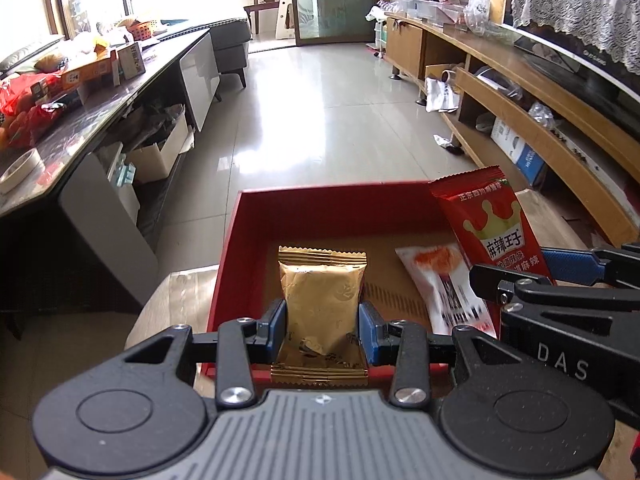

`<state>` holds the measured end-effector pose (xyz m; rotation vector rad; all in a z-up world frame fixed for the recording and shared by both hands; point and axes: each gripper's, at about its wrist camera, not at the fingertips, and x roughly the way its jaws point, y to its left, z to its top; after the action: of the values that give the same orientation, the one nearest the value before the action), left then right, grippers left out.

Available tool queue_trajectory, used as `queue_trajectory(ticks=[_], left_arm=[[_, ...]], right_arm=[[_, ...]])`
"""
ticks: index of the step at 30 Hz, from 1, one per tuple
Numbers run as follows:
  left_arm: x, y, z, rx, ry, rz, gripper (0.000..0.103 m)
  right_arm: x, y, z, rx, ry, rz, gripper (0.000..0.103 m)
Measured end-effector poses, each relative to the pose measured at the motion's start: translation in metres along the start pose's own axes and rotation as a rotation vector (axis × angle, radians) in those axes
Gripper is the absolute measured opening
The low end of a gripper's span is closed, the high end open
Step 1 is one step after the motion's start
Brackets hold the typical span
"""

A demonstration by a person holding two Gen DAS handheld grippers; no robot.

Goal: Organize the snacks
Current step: 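Lower the gold packet with the left gripper while the right lowers the red pack, then open both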

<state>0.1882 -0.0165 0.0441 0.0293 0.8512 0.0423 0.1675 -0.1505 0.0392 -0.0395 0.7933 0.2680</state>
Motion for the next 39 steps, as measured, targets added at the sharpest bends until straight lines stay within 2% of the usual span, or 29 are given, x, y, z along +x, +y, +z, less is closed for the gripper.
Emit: queue_trajectory(ticks=[7,22,31,37,39], left_arm=[[0.038,-0.007,0.012,0.013,0.025,0.031,0.035],[0.090,-0.009,0.001,0.015,0.133,0.063,0.035],[0.090,-0.013,-0.001,0.042,0.127,0.083,0.035],[0.087,-0.015,0.001,0.033,0.147,0.082,0.039],[0.085,-0.013,0.002,0.025,0.157,0.076,0.043]], right_arm=[[0.034,-0.013,0.002,0.055,0.012,0.009,0.052],[0.080,-0.005,-0.003,0.025,0.101,-0.022,0.052],[0.085,-0.005,-0.004,0.016,0.122,-0.030,0.055],[0.082,-0.007,-0.004,0.013,0.127,-0.054,0.059],[0.080,-0.009,-0.003,0.014,0.129,-0.062,0.061]])
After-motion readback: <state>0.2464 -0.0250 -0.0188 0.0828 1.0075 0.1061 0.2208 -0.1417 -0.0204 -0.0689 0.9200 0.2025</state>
